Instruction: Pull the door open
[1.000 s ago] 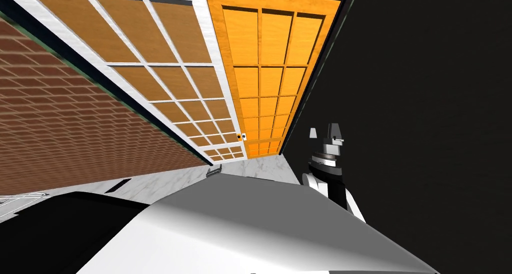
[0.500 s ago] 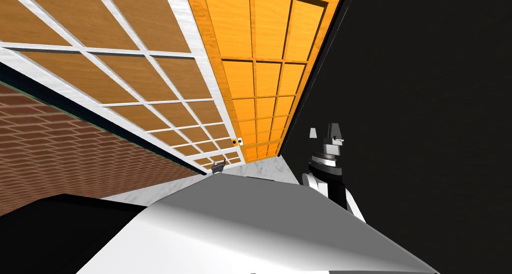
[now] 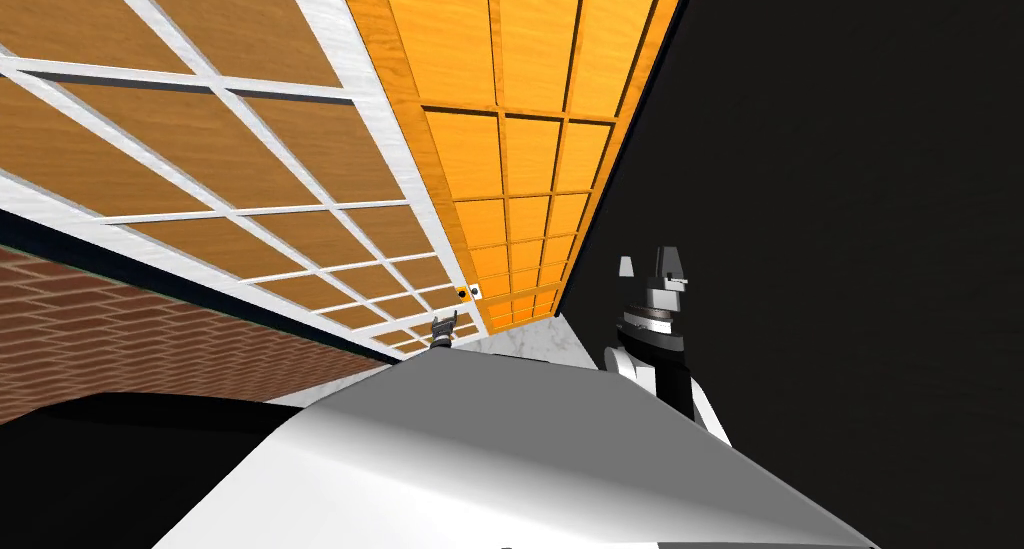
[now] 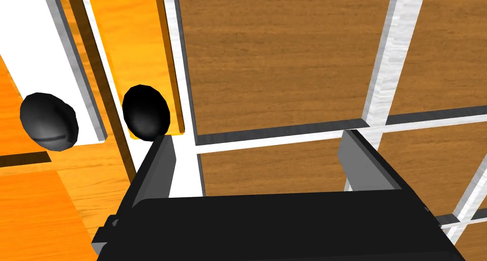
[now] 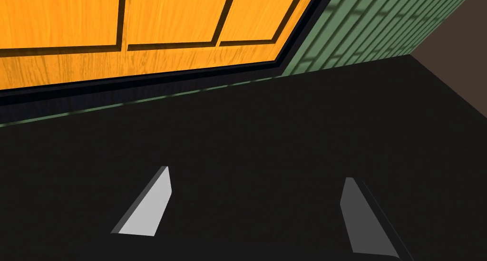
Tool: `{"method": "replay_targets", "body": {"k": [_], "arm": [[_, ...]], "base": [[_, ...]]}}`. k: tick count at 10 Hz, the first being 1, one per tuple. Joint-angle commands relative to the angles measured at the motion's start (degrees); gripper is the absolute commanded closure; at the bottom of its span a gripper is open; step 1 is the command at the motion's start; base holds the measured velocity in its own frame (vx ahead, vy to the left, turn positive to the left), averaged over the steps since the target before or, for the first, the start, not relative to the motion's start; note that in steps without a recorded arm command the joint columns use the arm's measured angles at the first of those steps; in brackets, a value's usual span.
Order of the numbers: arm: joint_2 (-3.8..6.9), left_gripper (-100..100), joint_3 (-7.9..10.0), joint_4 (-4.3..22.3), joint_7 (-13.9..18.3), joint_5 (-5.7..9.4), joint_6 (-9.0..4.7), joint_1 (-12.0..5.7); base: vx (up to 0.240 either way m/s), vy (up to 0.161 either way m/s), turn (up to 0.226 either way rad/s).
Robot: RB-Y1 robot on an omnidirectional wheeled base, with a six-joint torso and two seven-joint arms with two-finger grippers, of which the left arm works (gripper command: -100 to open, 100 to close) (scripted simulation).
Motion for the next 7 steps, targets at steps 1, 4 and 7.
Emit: {"method": "replay_targets", "body": {"k": [1, 4, 7], "arm": [[-0.45, -100, -0.44, -2.0, 0.3, -0.19, 0.62, 0.45], [-1.02, -100, -1.29, -2.6, 0.2, -0.46, 0.45, -1.64], [-1.41, 100, -1.47, -3.5, 0.1, -0.55, 0.93, -1.78]], "base": [[0.113, 0.026, -0.05], [0.131, 0.02, -0.082], [0.09, 0.018, -0.034]]}}
